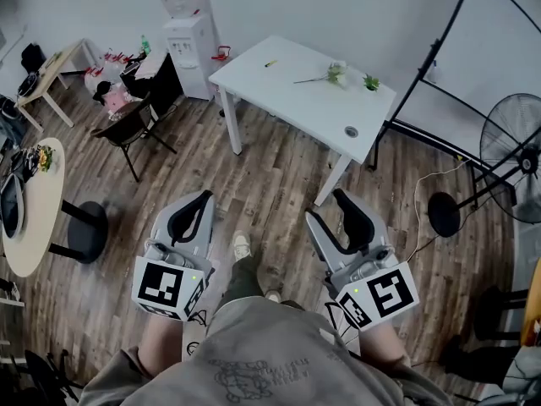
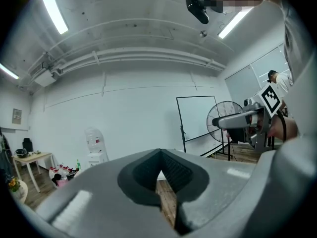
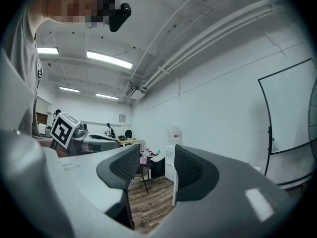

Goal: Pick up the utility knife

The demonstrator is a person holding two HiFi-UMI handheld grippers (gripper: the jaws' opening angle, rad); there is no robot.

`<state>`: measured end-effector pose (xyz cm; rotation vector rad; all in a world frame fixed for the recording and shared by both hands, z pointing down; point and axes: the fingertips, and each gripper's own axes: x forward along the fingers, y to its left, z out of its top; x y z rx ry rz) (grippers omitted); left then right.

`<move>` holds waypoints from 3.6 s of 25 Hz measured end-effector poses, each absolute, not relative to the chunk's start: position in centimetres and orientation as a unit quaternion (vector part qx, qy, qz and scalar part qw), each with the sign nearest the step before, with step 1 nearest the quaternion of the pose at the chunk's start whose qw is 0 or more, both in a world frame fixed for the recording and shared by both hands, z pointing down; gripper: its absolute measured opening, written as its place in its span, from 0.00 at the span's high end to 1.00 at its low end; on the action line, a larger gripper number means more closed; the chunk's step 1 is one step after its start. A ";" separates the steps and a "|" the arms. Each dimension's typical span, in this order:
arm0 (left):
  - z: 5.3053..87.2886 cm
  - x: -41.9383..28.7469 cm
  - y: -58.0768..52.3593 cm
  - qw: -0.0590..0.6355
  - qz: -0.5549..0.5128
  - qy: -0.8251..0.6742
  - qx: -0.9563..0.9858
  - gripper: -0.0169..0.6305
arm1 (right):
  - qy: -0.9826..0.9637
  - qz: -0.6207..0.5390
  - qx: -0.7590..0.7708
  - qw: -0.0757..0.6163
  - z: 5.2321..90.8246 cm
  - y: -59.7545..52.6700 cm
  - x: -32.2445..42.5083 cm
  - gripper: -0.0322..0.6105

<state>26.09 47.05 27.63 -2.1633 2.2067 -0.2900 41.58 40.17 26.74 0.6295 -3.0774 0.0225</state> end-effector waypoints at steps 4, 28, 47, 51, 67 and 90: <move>27.3 24.7 44.7 0.027 -0.093 0.709 -0.699 0.97 | -0.980 0.018 0.196 0.008 27.8 37.9 39.9 0.60; 27.1 0.7 22.4 0.038 -0.118 0.657 -0.744 0.97 | -0.967 0.030 0.243 0.064 29.1 16.0 14.2 0.61; 31.0 -9.4 13.3 -0.008 -0.120 0.656 -0.745 0.97 | -0.961 0.046 0.256 0.093 32.1 5.9 4.9 0.61; 31.8 -10.5 10.2 -0.010 -0.121 0.654 -0.747 0.97 | -0.961 0.045 0.255 0.097 32.8 3.0 3.9 0.61; 32.9 -16.2 -8.5 -0.021 -0.145 0.647 -0.748 0.97 | -0.963 0.041 0.243 0.108 34.1 -14.8 -2.3 0.59; 33.6 -18.2 -21.9 -0.024 -0.175 0.609 -0.773 0.97 | -0.945 0.084 0.289 0.127 36.7 -27.3 -3.4 0.60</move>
